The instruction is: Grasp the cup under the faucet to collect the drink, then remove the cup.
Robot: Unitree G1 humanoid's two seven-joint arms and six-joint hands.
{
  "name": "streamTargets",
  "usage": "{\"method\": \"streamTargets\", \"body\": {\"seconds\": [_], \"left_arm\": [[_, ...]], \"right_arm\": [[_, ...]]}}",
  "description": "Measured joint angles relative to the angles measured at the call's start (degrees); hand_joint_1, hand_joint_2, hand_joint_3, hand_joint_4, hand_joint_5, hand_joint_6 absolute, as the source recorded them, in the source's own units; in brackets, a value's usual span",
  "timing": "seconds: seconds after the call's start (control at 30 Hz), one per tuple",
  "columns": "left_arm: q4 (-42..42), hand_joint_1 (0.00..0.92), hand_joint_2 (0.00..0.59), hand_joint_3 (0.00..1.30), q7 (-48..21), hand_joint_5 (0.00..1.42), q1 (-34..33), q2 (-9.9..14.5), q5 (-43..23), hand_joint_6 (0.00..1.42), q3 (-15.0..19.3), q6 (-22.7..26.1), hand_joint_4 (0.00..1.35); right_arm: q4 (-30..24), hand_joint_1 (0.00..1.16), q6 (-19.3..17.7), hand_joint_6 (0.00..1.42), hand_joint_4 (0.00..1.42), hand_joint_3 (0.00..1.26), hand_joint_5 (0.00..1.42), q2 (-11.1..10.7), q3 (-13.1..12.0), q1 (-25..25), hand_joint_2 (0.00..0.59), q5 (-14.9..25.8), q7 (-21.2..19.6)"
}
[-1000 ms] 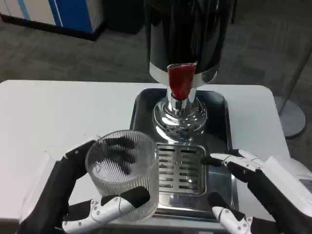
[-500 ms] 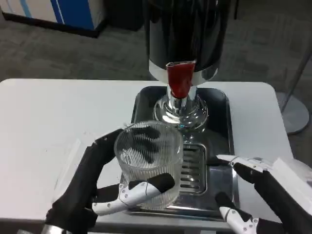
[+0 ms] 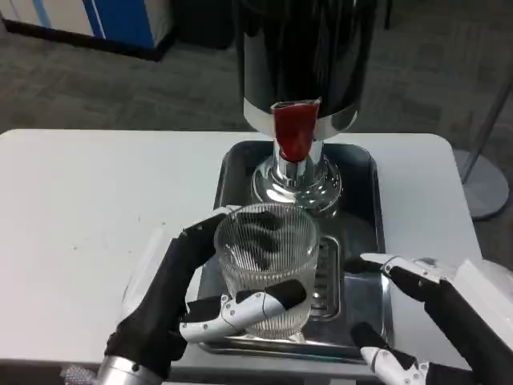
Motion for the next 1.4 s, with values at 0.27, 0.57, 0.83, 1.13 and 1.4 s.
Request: {"method": "streamTargets", "body": {"seconds": [0.27,0.57,0.83,1.13,1.4], "left_arm": [[3.71,0.623,0.066,0.71,1.65,0.7,-2.51,-0.53,1.29,0.51,-1.27,-0.03,0.73],[6.9,0.623,0.066,0.71,3.6,0.7,-4.31,-1.04,1.5,0.51,-1.5,-0.15,0.73],[9.31,0.623,0.066,0.71,7.57,0.7,-6.56,1.13,5.78,0.5,-0.84,-1.5,0.73],[11.55,0.619,0.07,0.7,13.47,0.7,-7.75,3.01,12.81,0.5,-1.32,-3.6,0.71],[17.02,0.595,0.069,0.69,18.5,0.68,-9.52,2.65,14.89,0.5,-1.64,-4.52,0.69]], "right_arm": [[-0.09,0.52,0.0,0.08,0.17,0.21,0.18,-0.01,-0.09,0.26,0.453,0.18,-0.13],[-0.11,0.52,0.1,0.07,0.15,0.19,0.18,-0.11,-0.04,0.12,0.455,0.15,-0.13],[-0.43,0.49,0.56,0.06,0.14,0.19,0.0,-0.28,-0.08,0.3,0.46,0.15,-0.12],[-0.45,0.47,0.59,0.06,0.08,0.21,0.0,-0.29,-0.14,0.78,0.46,0.4,-0.13],[-0.49,0.44,0.58,0.06,0.0,0.22,0.0,-0.26,-0.53,1.53,0.463,0.63,-0.13]]}}
